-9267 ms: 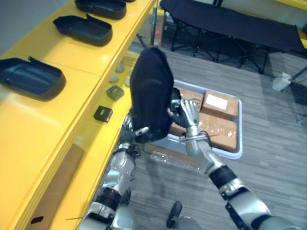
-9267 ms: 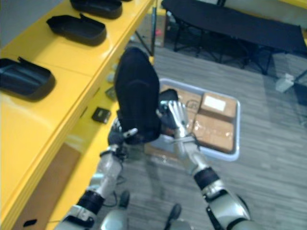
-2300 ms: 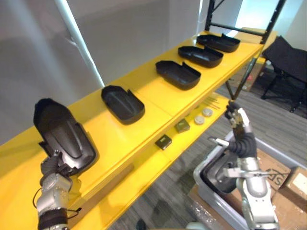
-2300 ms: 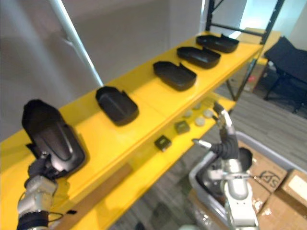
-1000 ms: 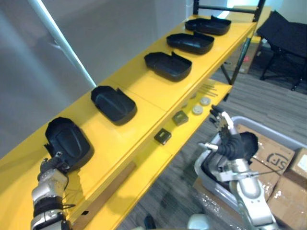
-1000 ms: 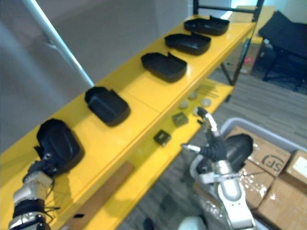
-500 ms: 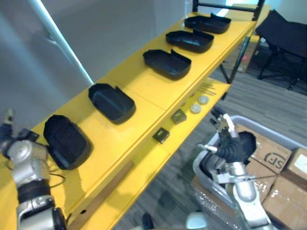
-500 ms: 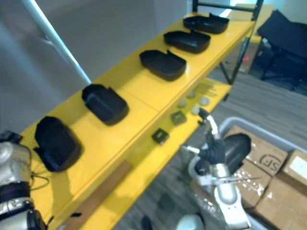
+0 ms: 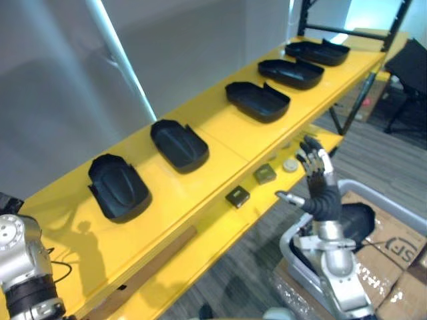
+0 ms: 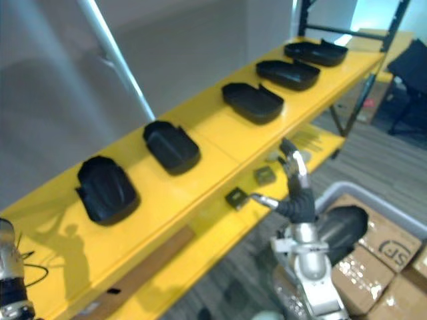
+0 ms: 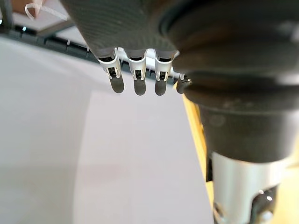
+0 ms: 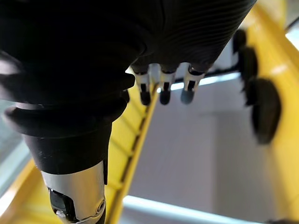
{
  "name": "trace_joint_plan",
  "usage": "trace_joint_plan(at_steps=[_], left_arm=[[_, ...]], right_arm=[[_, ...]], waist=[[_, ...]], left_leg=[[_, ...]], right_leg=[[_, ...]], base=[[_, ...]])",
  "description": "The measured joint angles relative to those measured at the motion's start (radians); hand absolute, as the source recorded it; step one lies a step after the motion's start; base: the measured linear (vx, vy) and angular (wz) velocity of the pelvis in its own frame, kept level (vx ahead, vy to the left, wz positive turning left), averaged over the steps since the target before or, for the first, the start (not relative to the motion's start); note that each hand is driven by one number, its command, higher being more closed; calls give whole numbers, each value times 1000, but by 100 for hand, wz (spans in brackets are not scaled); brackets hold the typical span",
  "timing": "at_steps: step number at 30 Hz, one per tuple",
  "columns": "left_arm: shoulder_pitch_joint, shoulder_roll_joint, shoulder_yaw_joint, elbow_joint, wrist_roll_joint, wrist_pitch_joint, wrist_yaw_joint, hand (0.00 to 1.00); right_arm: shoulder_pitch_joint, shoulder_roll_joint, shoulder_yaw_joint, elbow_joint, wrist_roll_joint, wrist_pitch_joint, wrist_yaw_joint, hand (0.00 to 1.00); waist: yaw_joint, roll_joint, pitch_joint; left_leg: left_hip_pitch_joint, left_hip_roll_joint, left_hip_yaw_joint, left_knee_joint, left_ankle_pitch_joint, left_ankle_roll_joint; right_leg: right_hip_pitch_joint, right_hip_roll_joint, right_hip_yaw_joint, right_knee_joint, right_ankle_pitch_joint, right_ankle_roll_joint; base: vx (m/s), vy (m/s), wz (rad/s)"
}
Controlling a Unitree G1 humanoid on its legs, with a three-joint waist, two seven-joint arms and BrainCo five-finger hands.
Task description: Walk over and take plastic housings, then place them on the shelf
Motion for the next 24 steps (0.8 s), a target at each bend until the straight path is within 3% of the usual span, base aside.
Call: trace_joint_plan(at_steps=[3, 5, 6, 10, 14, 16, 17, 20, 24], left_arm=[[64, -33, 45, -34, 48, -39, 12, 0], [142, -93, 75, -50, 93, -91, 39, 0], [153, -100, 76, -52, 101, -97, 45, 0], [289, -211, 122, -89, 144, -144, 74, 0], [387, -350, 135, -110, 144, -149, 70, 0], [426, -414, 133, -89, 99, -146, 36, 0], [426, -424, 132, -66, 85, -146, 24, 0], [451, -460, 106, 56, 74, -145, -5, 0], [466, -502, 39, 253, 82, -150, -23, 0]], right_arm=[[-36, 2, 24, 0, -2, 0, -3, 0], [-54, 14, 39, 1, -22, 2, -9, 0], [-57, 15, 40, 2, -22, 3, -11, 0], [-73, 34, 36, 32, -19, 45, -25, 0], [-82, 55, 44, 58, -18, 86, 26, 0], [-100, 55, 81, 84, -16, 120, 89, 0], [-114, 53, 95, 91, -14, 126, 108, 100], [-199, 49, 170, 114, 19, 169, 174, 100], [-248, 65, 249, 137, 37, 174, 198, 100]], waist=[[38, -7, -16], [71, -12, -41], [74, -14, -42], [124, -38, -57], [156, -48, -64], [176, -57, -61], [177, -60, -60], [190, -79, -49], [205, -112, -43]], left_leg=[[-4, -4, -34, 0, 0, 0], [-20, -10, -72, -1, 5, -2], [-21, -10, -74, -1, 5, -2], [-25, -16, -106, -1, 7, -5], [-38, -24, -138, -2, 15, -2], [-44, -28, -160, -7, 22, -2], [-47, -28, -163, -7, 23, -3], [-57, -23, -185, -8, 33, -6], [-83, -17, -206, -8, 48, -10]], right_leg=[[22, 0, -31, -22, 3, 1], [36, 1, -67, -40, 5, 1], [38, 1, -69, -41, 5, 1], [67, 3, -112, -63, 6, -1], [72, 5, -141, -66, 7, -1], [84, 6, -168, -68, 7, -1], [83, 7, -172, -69, 7, -1], [82, 16, -184, -70, 9, -6], [65, 19, -206, -69, 6, -14]], base=[[26, -15, 29], [31, -26, 40], [21, -23, 27], [8, -27, 25], [-23, -27, 24], [-50, -22, 30], [-65, -22, 28], [-65, -23, 16], [-56, -16, 15]])
